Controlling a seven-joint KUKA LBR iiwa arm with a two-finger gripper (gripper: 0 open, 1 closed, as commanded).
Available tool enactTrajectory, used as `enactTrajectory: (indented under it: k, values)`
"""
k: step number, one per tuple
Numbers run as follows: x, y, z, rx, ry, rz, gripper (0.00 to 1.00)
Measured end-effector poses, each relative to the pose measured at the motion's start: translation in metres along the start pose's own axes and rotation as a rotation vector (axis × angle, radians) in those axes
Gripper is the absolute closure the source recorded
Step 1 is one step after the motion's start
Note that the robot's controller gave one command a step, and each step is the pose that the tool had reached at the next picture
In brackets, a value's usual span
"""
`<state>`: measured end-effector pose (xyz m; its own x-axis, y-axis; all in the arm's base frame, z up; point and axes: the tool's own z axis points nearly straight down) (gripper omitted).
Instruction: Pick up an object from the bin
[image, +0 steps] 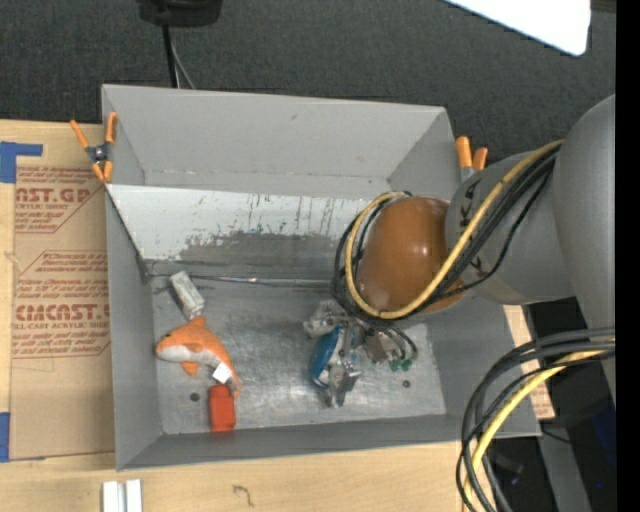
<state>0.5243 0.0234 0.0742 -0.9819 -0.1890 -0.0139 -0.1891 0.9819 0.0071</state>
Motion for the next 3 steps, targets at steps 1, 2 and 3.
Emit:
enactTrajectory:
  k: [1, 2, 3]
  values:
    - [0.0, 0.0, 0.0, 0.0, 0.0, 0.0, 1.0]
    - [0.017, -0.018, -0.023, 0.002, 0.015, -0.093, 1.0]
    - [0.026, -0.062, -0.021, 0.004, 0.01, -0.076, 1.0]
